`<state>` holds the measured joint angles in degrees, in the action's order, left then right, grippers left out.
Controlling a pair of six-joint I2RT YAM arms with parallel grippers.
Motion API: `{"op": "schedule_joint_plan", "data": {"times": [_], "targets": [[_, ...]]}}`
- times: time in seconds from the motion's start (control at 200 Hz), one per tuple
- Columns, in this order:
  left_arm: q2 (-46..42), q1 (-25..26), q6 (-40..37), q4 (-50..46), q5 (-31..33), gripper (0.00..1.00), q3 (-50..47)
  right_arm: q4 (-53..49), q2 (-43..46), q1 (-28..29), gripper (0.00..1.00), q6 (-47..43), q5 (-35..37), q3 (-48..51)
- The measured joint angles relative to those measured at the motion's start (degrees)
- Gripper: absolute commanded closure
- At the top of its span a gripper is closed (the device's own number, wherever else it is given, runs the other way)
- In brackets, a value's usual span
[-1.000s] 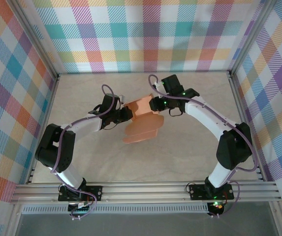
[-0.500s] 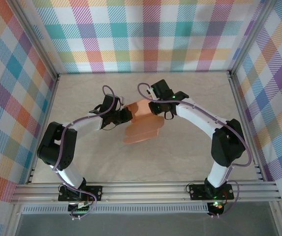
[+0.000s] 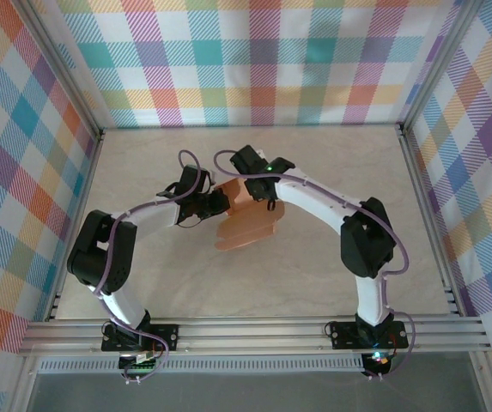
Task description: Fold the paper box
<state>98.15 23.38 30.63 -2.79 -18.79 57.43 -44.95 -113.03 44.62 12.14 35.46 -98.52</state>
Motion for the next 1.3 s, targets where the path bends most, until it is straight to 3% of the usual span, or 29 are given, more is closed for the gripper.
{"op": "schedule_joint_plan", "data": {"times": [0.295,0.86,1.0,1.155,1.3], "targets": [[0.7,0.0,0.0,-0.2,0.0,1.0,0.3,-4.7,-4.0,1.7,0.75,3.4,4.9,-4.1],[1.6,0.0,1.5,-0.3,0.2,1.0,0.6,-9.2,-10.0,4.7,1.0,4.5,17.6,-10.1],[1.6,0.0,1.6,-0.3,0.2,1.0,0.6,-9.7,-10.9,5.2,1.0,5.6,20.0,-10.7],[1.6,0.0,1.5,-0.3,0.2,1.0,0.8,-9.7,-11.0,5.4,0.87,5.9,20.8,-10.7],[1.6,0.0,1.5,-0.4,0.2,1.0,1.2,-9.5,-11.0,5.4,0.98,5.9,21.6,-10.8]]}}
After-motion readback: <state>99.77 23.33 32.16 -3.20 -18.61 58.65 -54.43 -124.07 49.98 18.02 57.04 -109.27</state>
